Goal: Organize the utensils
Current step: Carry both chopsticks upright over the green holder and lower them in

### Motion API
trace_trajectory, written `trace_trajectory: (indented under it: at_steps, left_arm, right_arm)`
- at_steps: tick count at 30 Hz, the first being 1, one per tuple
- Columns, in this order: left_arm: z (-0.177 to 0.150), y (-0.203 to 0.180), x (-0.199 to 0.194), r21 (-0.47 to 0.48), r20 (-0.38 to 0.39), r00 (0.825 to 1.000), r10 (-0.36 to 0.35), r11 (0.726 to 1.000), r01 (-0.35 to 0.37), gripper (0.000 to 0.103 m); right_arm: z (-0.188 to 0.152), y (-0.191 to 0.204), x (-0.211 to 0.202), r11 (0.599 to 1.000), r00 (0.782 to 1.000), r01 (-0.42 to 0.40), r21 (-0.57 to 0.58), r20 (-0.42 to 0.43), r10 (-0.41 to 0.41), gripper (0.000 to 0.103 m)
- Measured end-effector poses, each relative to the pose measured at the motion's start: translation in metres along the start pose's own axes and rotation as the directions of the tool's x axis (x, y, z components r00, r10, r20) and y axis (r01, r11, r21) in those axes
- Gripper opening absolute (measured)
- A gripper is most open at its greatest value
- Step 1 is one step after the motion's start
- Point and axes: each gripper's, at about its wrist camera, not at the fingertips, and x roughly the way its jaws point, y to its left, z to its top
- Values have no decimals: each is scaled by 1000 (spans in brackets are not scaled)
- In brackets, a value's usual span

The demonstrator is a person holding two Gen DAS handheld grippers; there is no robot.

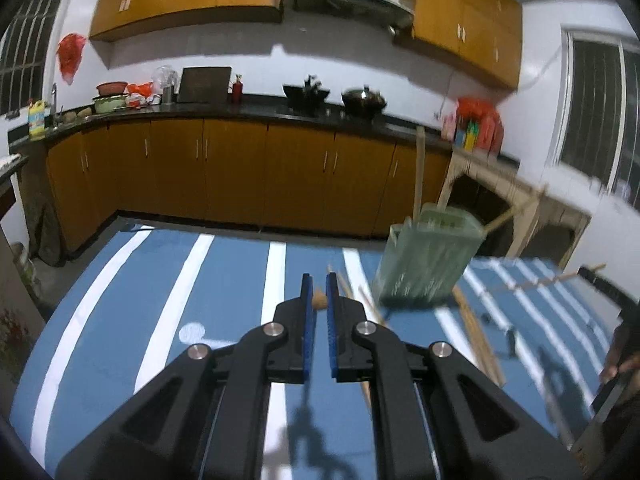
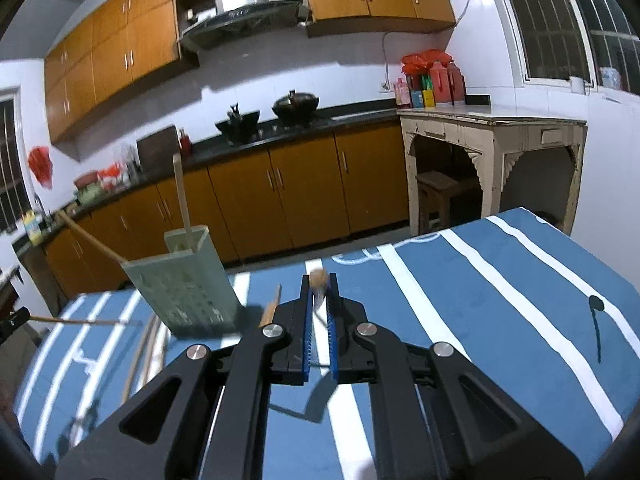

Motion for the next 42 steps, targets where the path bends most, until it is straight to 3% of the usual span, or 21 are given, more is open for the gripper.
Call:
trace_trajectory:
  at_steps: [5, 14, 28, 35, 42]
  left_arm:
    - [13, 5, -6, -43, 34, 999, -3, 999, 5, 7]
    - [22, 0, -10, -32, 51, 999, -5, 999, 6, 7]
    - [57, -29, -37, 12, 119, 989, -86, 996, 85, 7]
    - [95, -65, -51, 34, 211, 965, -154, 988, 151, 7]
    - [135, -99, -63, 31, 349, 921, -172, 985, 172, 7]
  right_arm:
    - [10, 3, -3, 999, 999, -29, 16, 27, 28, 7]
    - [23, 9, -8, 996, 995, -90, 20, 44, 90, 7]
    - [60, 46, -36, 959, 957, -284, 11, 57, 283, 7]
    - [92, 76, -47, 936, 924, -351, -30, 154, 351, 7]
    - [115, 95, -38, 949, 912, -306, -80, 259, 316, 7]
